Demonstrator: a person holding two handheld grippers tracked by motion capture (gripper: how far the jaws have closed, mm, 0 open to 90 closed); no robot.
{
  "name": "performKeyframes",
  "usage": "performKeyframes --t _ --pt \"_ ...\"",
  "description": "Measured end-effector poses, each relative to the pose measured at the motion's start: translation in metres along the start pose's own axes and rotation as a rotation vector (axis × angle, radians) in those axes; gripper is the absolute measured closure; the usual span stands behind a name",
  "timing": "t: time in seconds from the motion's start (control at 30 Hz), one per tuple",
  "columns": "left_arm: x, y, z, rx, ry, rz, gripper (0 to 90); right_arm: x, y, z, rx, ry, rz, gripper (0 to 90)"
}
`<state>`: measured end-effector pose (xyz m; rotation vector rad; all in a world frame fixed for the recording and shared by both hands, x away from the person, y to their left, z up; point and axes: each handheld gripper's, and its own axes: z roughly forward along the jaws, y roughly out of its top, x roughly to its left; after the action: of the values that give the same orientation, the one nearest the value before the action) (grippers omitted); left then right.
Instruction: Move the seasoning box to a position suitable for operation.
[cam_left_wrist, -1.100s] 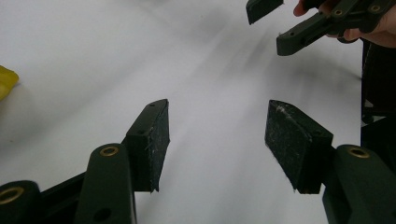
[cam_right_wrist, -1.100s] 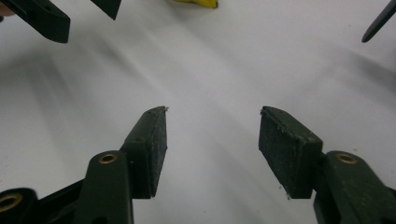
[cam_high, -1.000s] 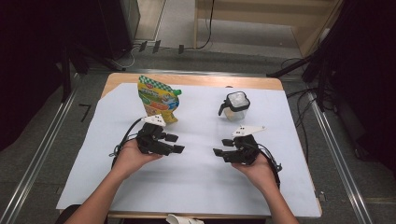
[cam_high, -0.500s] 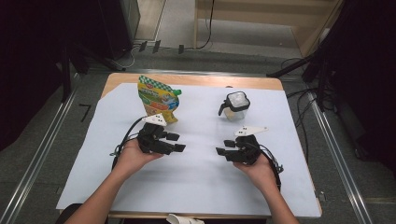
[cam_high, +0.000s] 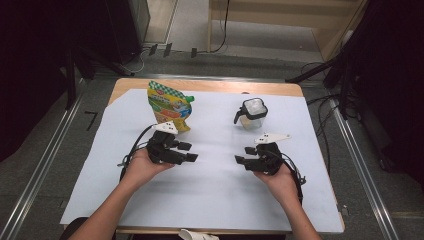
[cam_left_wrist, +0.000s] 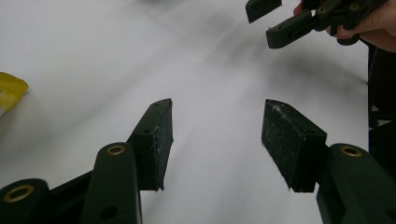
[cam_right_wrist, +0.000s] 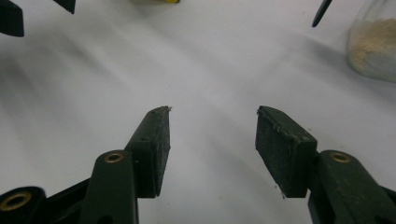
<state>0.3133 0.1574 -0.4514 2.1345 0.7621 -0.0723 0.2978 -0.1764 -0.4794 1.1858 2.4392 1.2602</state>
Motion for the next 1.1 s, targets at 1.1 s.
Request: performKeyframes --t 1.1 --pt "-0.010 0.001 -0.004 -0.029 -0.024 0.006 40.6 -0.086 0.044 0.030 -0.086 -0.285 0.166 15.8"
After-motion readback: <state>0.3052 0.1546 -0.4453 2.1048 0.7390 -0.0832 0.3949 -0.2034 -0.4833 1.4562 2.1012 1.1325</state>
